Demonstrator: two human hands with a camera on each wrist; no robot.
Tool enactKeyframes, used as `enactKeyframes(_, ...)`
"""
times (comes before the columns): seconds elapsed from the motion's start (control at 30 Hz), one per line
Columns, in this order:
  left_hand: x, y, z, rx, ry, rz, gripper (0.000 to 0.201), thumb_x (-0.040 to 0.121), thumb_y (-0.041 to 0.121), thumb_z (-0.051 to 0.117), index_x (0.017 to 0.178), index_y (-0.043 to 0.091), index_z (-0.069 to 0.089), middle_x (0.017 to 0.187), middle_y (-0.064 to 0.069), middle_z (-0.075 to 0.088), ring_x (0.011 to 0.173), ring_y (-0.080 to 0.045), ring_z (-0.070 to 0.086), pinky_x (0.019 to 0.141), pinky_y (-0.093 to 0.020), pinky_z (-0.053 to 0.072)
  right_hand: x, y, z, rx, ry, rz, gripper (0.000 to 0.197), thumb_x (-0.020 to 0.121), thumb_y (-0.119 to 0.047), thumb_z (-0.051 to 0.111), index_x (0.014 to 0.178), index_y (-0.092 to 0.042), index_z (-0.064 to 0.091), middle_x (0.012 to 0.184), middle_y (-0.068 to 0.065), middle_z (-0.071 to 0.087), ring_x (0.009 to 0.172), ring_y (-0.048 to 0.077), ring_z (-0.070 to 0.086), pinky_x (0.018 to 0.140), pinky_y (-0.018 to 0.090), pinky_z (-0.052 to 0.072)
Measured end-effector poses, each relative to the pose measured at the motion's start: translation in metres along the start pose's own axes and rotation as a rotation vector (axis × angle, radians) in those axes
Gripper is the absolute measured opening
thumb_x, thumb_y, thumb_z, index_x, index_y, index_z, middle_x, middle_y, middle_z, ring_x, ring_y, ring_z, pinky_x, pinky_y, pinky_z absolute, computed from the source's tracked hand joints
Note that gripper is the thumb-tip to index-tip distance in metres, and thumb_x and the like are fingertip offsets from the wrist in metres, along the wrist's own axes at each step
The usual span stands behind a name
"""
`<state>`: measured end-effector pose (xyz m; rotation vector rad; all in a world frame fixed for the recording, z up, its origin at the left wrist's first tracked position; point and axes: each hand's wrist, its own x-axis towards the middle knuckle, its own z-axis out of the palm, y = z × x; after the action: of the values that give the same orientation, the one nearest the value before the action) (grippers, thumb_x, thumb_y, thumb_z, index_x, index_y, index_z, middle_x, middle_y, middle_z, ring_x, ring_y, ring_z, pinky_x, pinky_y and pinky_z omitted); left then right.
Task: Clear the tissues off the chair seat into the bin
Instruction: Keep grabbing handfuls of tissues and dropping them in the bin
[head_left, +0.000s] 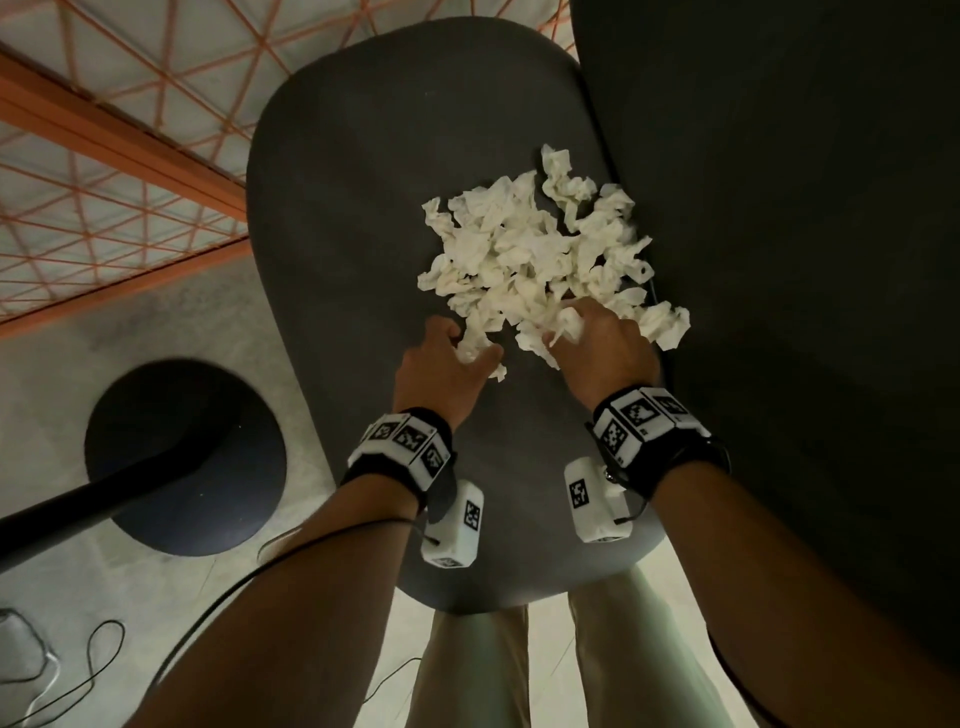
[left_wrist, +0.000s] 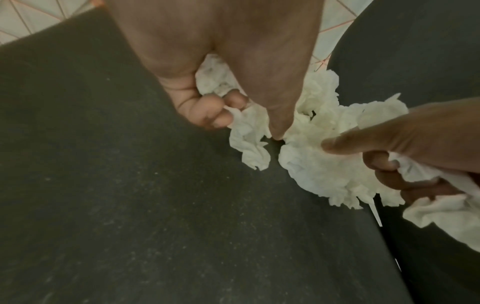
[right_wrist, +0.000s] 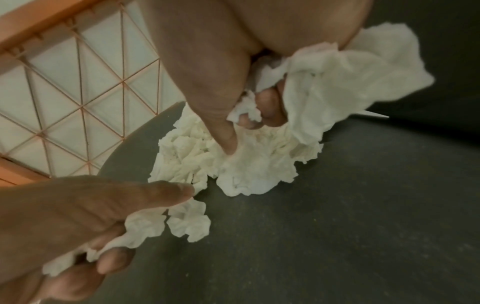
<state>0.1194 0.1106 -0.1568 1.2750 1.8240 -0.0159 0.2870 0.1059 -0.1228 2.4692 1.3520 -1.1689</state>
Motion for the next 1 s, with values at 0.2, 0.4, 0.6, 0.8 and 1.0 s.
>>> enactKeyframes(0.2,0.012,0.009,0.001,0.075,0.000,-0.027,0.028,0.087,0.043,0.060,0.107,0.023,0.063,0.102,-0.002,0.067,0.099,-0.025,0.062,0.077,-0.029,0.043,-0.002,0.007,-0.010,0.201,0.060,-0.020,0.028,0.092,-0.035,0.051,0.111,-0.014,0.055,0.104,0.012,0.065,0.099,0.034,0.060,0.082,0.039,0.049)
enactKeyframes(0.4,0.002,0.006,-0.020,-0.175,0.048,-0.052,0.025,0.081,0.037,0.058,0.078,0.012,0.056,0.081,-0.007,0.068,0.073,-0.026,0.068,0.069,-0.038,0.054,-0.013,0.018,-0.021,0.581,0.129,0.052,0.019,0.090,-0.029,0.051,0.099,-0.014,0.059,0.096,0.009,0.068,0.089,0.028,0.065,0.082,0.042,0.055)
enactKeyframes(0.6,-0.022,-0.008,-0.028,-0.590,0.076,-0.179,0.008,0.088,0.006,0.061,0.095,0.009,0.059,0.102,-0.012,0.069,0.081,-0.016,0.073,0.064,-0.034,0.062,-0.027,0.031,-0.023,0.845,0.100,0.062,0.019,0.086,-0.005,0.052,0.088,-0.024,0.054,0.089,0.012,0.070,0.059,0.016,0.066,0.051,0.031,0.053)
enactKeyframes(0.8,-0.035,-0.012,-0.015,-0.326,0.025,0.021,0.041,0.087,-0.004,0.045,0.093,0.032,0.065,0.095,0.002,0.067,0.077,-0.016,0.065,0.054,-0.025,0.053,-0.026,0.041,-0.012,0.823,0.151,0.024,0.031,0.080,-0.003,0.047,0.071,-0.031,0.057,0.065,-0.010,0.054,0.064,0.013,0.051,0.061,0.029,0.041)
enactKeyframes(1.0,-0.037,0.019,-0.001,-0.159,-0.039,0.066,0.028,0.080,0.031,0.053,0.065,0.008,0.056,0.064,-0.008,0.062,0.058,-0.024,0.060,0.060,-0.047,0.056,-0.027,0.042,-0.017,1.012,-0.018,0.246,0.027,0.089,-0.044,0.061,0.076,-0.020,0.061,0.064,-0.014,0.058,0.061,0.007,0.051,0.060,0.027,0.040)
